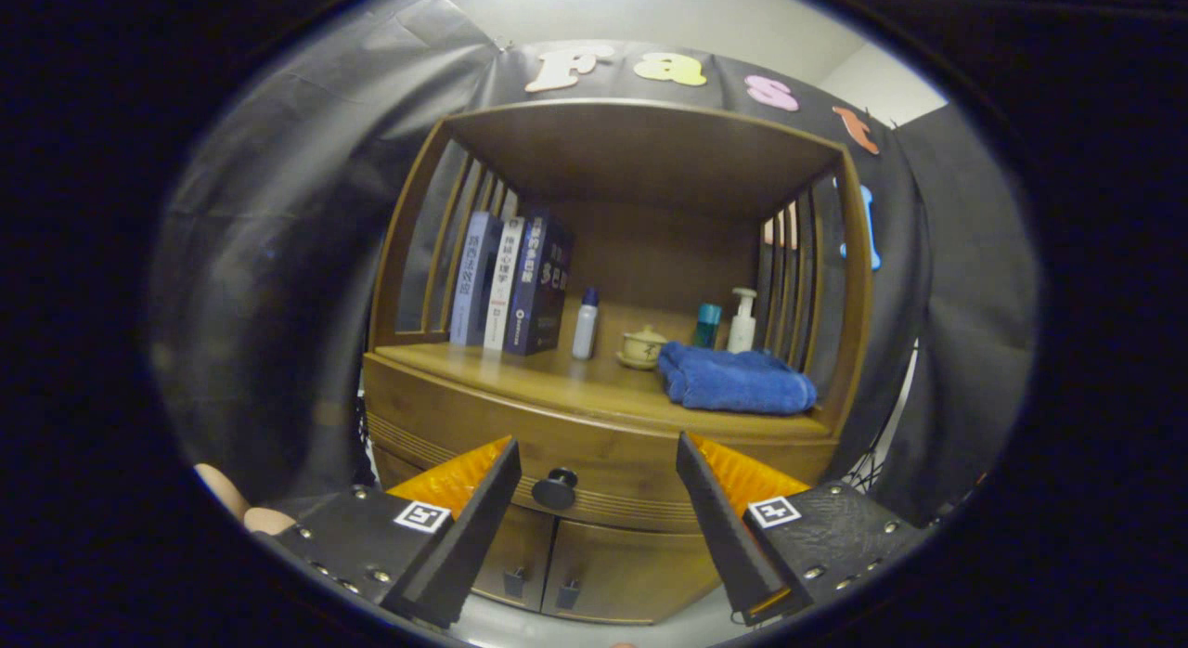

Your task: Pull open the drawer, take out the items inside it, and place them on the countertop above the cabinet.

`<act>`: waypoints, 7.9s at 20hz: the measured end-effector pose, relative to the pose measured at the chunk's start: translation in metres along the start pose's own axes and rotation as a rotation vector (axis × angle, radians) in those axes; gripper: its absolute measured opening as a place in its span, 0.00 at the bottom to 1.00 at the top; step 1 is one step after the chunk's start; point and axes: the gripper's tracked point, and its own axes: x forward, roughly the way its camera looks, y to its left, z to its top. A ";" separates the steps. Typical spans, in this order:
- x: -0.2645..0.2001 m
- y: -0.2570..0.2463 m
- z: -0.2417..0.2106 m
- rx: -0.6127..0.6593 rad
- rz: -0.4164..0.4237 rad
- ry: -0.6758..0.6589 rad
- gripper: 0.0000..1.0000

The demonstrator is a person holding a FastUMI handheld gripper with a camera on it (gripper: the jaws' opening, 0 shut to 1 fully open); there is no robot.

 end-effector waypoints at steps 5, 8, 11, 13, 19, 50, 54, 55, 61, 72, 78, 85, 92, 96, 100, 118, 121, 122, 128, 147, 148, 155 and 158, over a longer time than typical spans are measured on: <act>0.044 0.018 -0.055 0.047 0.012 0.130 1.00; 0.059 0.022 -0.072 0.072 0.006 0.167 0.95; 0.073 0.025 -0.081 0.100 -0.005 0.192 0.78; 0.082 0.034 -0.082 0.135 0.018 0.204 0.65; 0.086 0.035 -0.086 0.173 -0.064 0.199 0.42; -0.026 0.041 -0.090 0.237 -0.134 0.319 0.29; -0.045 0.042 -0.090 0.238 -0.127 0.330 0.29; -0.049 0.042 -0.093 0.236 -0.124 0.335 0.29; -0.083 0.038 -0.101 0.219 -0.117 0.376 0.28; -0.108 0.039 -0.105 0.189 -0.110 0.411 0.29; -0.125 0.043 -0.104 0.198 -0.067 0.437 0.41; -0.140 0.043 -0.025 0.163 -0.026 0.242 0.44; -0.081 0.042 0.049 0.159 0.051 0.141 0.44; -0.033 0.033 0.045 0.187 0.053 0.224 0.44; 0.004 0.032 0.017 0.241 0.055 0.386 0.44; 0.032 0.061 -0.067 0.179 0.061 0.740 0.16; 0.027 0.071 -0.070 0.247 0.091 0.777 0.26; 0.030 0.070 -0.074 0.250 0.088 0.778 0.35; 0.023 0.077 -0.090 0.140 0.107 0.813 0.36; 0.041 0.053 0.019 0.149 0.061 0.509 0.17; 0.043 0.051 0.030 0.152 0.058 0.484 0.17; 0.077 0.032 0.079 0.128 0.012 0.353 0.17; 0.102 0.026 0.079 0.112 -0.013 0.347 0.17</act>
